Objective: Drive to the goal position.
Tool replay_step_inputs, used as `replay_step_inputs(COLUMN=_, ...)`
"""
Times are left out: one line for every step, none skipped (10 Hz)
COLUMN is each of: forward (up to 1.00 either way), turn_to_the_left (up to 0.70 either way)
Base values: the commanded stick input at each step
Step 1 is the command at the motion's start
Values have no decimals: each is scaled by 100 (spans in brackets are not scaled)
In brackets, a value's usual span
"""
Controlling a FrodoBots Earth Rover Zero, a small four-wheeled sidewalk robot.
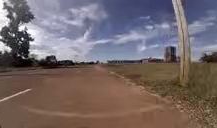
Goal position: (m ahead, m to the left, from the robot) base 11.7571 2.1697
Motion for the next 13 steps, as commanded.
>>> replay_step_inputs(forward=100, turn_to_the_left=0)
replay_step_inputs(forward=100, turn_to_the_left=0)
replay_step_inputs(forward=100, turn_to_the_left=0)
replay_step_inputs(forward=100, turn_to_the_left=0)
replay_step_inputs(forward=100, turn_to_the_left=0)
replay_step_inputs(forward=100, turn_to_the_left=0)
replay_step_inputs(forward=100, turn_to_the_left=0)
replay_step_inputs(forward=100, turn_to_the_left=0)
replay_step_inputs(forward=100, turn_to_the_left=0)
replay_step_inputs(forward=100, turn_to_the_left=0)
replay_step_inputs(forward=100, turn_to_the_left=0)
replay_step_inputs(forward=100, turn_to_the_left=0)
replay_step_inputs(forward=100, turn_to_the_left=0)
